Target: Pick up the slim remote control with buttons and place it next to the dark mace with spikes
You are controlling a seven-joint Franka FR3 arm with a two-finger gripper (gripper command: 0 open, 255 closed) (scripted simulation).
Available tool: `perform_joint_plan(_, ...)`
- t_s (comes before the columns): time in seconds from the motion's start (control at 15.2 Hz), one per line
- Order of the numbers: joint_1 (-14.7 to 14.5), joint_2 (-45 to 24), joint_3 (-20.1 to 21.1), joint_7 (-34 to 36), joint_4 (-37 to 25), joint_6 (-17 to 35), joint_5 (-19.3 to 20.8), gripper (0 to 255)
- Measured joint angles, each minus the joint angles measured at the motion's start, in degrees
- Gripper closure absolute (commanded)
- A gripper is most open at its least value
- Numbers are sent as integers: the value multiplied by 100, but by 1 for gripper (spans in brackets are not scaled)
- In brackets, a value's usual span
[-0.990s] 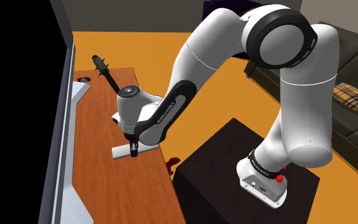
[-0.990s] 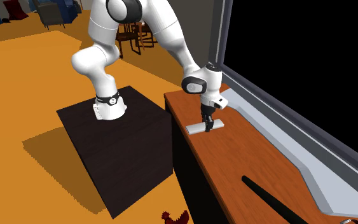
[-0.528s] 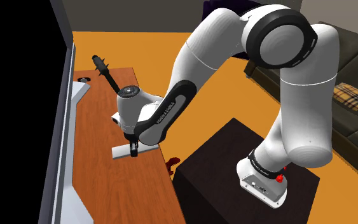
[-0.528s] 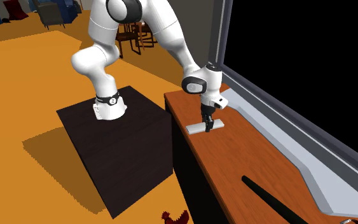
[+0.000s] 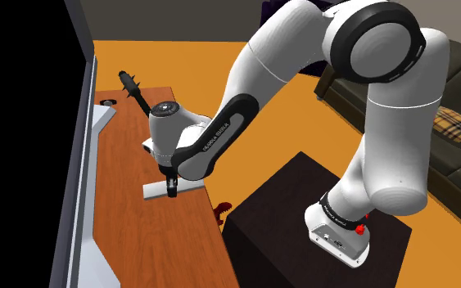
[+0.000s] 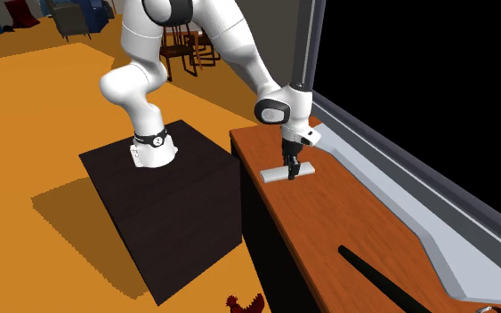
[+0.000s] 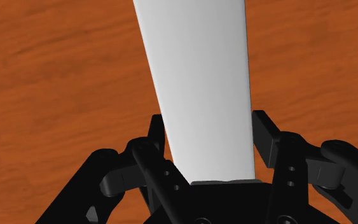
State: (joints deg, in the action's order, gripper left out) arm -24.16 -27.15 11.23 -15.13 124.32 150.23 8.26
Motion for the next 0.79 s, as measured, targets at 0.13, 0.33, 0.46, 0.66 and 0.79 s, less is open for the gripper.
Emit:
perform_joint_plan(0.13, 15, 123, 36, -14, 21, -101, -40, 255)
perform_joint_plan(0.33, 58, 345, 92, -62, 62, -279, -113, 255)
perform_joint_plan(0.46, 80, 498, 129, -87, 87, -404, -165, 255)
perform_joint_plan(0.66, 113, 671, 170, -135, 82, -579, -230, 255)
perform_joint_plan(0.79, 142, 804, 195, -179, 86, -706, -281, 255)
